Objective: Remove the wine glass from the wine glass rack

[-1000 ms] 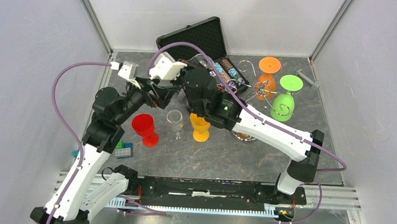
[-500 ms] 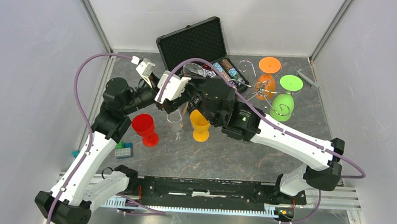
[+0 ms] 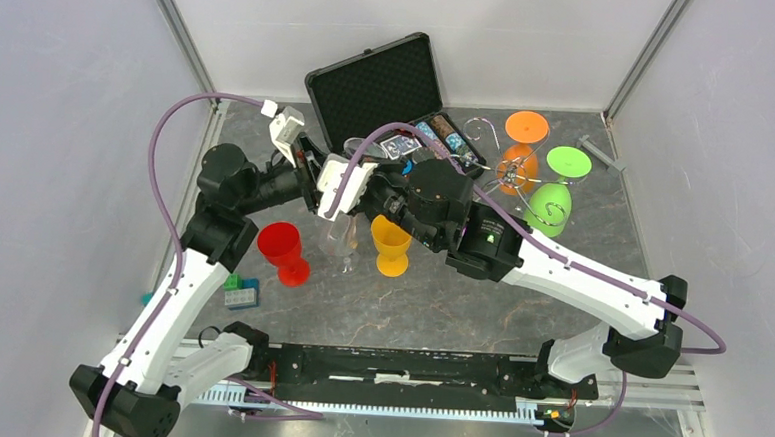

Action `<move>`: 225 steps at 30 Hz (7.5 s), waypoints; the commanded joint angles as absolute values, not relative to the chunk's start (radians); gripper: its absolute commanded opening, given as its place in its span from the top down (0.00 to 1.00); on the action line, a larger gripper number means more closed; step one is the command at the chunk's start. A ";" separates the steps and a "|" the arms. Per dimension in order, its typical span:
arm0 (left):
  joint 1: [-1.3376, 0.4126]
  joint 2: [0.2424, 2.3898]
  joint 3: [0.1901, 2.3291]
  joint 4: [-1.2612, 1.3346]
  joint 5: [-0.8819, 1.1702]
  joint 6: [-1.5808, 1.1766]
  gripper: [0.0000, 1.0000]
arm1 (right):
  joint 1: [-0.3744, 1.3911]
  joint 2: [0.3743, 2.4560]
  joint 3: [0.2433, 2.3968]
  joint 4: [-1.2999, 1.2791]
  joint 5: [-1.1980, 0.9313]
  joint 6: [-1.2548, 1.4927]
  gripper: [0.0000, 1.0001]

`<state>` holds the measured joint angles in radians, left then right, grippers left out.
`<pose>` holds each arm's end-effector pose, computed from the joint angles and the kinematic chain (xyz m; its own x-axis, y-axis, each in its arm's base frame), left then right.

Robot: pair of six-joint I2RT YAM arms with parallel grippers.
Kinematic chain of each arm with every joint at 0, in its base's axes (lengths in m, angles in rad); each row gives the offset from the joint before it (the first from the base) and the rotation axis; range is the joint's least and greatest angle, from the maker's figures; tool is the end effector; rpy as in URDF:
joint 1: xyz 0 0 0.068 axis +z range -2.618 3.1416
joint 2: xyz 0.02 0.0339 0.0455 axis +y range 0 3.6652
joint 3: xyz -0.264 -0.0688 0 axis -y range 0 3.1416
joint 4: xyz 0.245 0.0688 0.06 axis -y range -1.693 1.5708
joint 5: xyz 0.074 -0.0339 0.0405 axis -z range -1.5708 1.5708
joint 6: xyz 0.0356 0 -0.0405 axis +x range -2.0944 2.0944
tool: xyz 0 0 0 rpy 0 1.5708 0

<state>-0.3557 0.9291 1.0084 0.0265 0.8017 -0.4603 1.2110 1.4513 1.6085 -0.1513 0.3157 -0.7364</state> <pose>0.1783 -0.0935 0.4146 -0.3164 -0.2120 -0.9246 0.8610 0.3448 -0.3738 0.1262 0.3040 0.4739 0.5257 -0.4159 -0.7421 -0.5768 0.4670 -0.6703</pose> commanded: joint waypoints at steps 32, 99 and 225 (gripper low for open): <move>-0.356 0.887 1.006 0.190 -0.078 -0.999 0.98 | 1.216 1.161 1.362 0.086 0.218 -0.395 0.11; -0.356 0.790 0.801 0.722 -0.187 -1.424 0.76 | 1.192 1.320 1.294 0.541 0.365 0.586 1.00; -0.357 0.398 0.889 -0.203 -0.333 -0.373 0.00 | 1.328 1.443 1.616 -1.088 0.309 -0.326 0.31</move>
<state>-0.3557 0.4152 0.8764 -0.2474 -0.3309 -0.3996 1.3224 1.4689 1.5639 -1.1378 0.2623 -0.3103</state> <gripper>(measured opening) 0.993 0.646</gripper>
